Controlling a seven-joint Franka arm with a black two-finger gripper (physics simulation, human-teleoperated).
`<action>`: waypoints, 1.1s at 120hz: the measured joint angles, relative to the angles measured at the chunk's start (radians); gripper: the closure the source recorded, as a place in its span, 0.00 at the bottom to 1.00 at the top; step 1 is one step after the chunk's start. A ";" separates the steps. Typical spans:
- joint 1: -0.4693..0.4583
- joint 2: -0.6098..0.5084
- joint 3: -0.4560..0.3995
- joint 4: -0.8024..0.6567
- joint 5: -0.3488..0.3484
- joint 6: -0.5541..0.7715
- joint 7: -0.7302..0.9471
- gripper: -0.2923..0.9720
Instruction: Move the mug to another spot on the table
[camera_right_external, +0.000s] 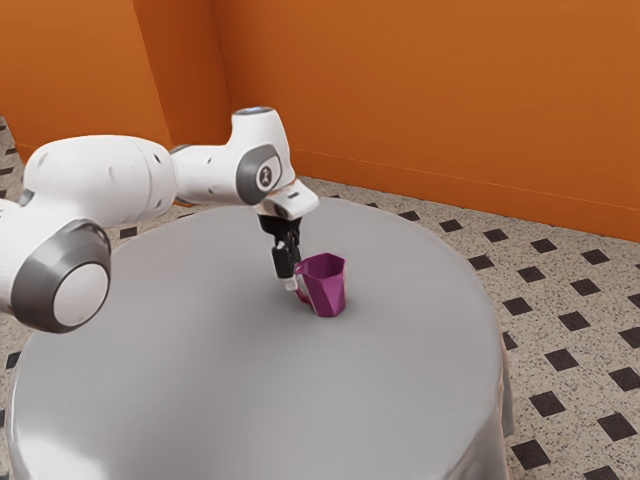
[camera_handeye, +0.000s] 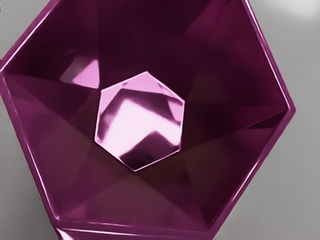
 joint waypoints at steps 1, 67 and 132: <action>0.000 0.001 0.000 0.000 0.000 0.001 -0.001 0.23; 0.001 0.039 0.001 0.018 -0.008 0.027 -0.040 0.23; 0.001 0.062 -0.010 0.008 -0.014 0.074 -0.054 0.28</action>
